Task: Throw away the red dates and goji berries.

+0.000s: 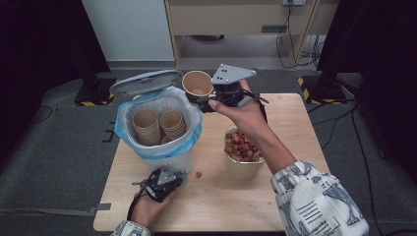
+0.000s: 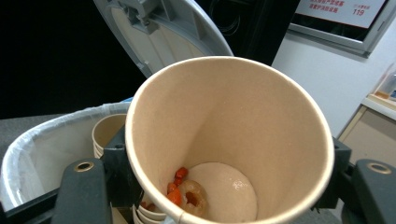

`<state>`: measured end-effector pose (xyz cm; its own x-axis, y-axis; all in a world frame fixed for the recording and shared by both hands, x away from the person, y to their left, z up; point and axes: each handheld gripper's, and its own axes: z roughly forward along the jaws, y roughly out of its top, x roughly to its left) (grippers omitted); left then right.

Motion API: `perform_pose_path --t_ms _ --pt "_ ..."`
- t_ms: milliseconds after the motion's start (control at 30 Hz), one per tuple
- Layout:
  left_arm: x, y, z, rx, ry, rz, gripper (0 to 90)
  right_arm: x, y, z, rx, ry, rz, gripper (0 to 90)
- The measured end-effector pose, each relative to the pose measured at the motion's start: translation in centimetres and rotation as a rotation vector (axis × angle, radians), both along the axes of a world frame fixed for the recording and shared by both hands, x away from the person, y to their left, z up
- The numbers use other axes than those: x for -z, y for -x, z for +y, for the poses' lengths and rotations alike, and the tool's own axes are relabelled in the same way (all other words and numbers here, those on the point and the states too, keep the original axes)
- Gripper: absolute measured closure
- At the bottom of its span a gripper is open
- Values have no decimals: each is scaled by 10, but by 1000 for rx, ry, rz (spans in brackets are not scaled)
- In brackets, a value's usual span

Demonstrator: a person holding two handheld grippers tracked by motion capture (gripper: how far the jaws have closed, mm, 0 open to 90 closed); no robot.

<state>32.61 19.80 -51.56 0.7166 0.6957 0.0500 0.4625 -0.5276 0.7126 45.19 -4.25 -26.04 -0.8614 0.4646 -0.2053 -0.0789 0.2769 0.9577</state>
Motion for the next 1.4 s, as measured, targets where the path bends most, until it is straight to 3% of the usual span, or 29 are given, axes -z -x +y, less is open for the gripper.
perform_pose_path --t_ms 367,1000,1100,1200,1400 --pt "0 0 0 0 1 0 899 9 1 24 -63 7 61 294" --pt "0 0 0 0 3 0 898 33 6 62 -153 90 166 277" --pt "0 0 0 1 3 0 899 38 7 69 -162 113 193 240" --pt "0 0 0 0 1 1 899 43 7 75 -162 128 219 128" --pt "0 0 0 1 2 1 899 45 7 74 -137 107 220 129"
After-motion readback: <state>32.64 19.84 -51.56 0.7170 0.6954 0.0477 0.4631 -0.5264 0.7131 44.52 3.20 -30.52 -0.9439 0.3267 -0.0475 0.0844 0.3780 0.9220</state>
